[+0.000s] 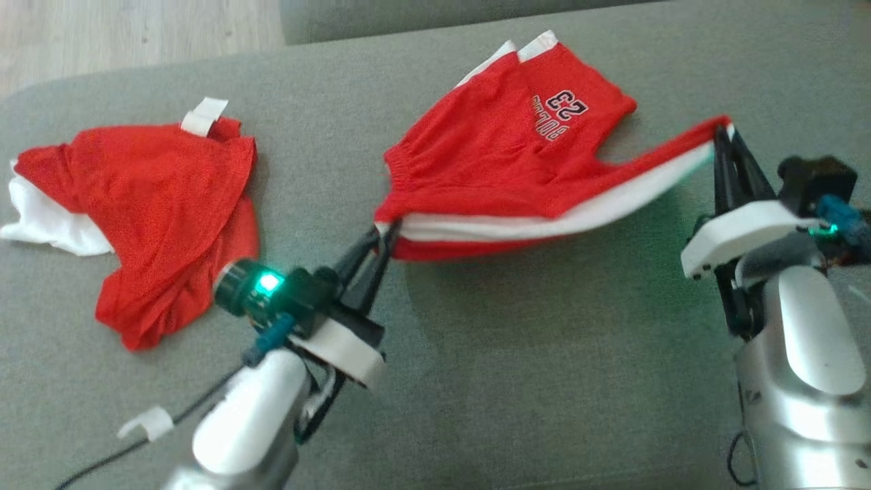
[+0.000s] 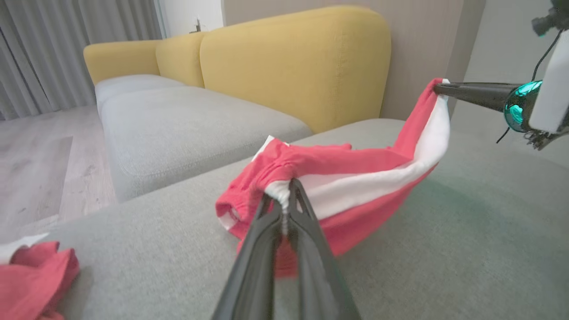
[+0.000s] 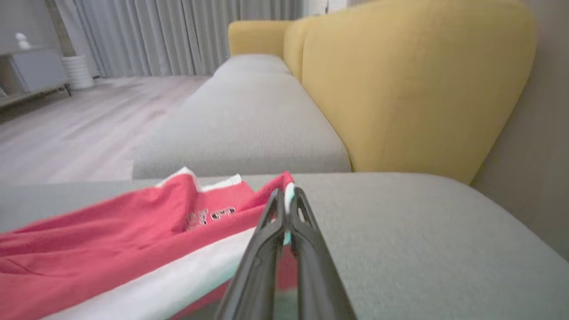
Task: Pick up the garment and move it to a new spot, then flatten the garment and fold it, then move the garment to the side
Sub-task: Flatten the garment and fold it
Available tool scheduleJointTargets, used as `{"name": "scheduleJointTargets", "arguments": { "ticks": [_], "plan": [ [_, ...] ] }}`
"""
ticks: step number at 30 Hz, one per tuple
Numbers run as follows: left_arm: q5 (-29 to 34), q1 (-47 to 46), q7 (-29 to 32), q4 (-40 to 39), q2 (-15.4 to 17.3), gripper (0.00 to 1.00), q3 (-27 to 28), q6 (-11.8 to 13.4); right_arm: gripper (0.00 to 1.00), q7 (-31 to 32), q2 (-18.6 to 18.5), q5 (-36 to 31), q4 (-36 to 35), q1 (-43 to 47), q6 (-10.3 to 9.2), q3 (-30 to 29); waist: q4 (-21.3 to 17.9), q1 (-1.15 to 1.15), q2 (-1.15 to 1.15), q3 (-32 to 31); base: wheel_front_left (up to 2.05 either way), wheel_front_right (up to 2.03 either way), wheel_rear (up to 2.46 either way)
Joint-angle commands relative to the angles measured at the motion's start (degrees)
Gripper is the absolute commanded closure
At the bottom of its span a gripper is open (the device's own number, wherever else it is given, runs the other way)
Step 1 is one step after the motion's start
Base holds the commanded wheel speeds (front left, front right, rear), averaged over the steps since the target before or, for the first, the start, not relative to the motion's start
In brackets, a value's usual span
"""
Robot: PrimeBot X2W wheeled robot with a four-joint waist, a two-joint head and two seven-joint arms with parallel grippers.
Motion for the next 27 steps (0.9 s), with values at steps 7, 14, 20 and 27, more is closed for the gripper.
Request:
{"name": "scheduleJointTargets", "arguments": {
  "ticks": [7,14,20,27],
  "plan": [
    [-1.06,-10.26,2.86,-4.66,3.38,1.00,3.76,-1.42,1.00,2.00,-4.05,6.45,-11.02,-4.08,0.37,6.16,-0.41,0.00,0.00,-3.55,0.00,0.00,0.00],
    [-2.57,-20.28,6.52,-6.64,5.40,1.00,5.25,-3.05,1.00,1.52,-8.13,10.45,-17.14,-9.58,0.37,9.77,-0.25,0.00,0.00,-7.51,0.00,0.00,0.00],
    [-4.72,-23.55,9.54,-9.78,7.07,1.00,6.63,-3.44,1.00,2.53,-9.25,11.09,-22.20,-9.91,0.37,9.77,0.44,0.00,0.00,-10.02,0.00,0.00,0.00],
    [-11.56,-18.15,18.03,-16.56,10.20,1.00,7.16,-3.79,1.00,8.38,-11.31,10.83,-29.93,-3.63,0.37,10.44,1.78,0.00,0.00,-8.91,0.00,0.00,0.00]
  ]
}}
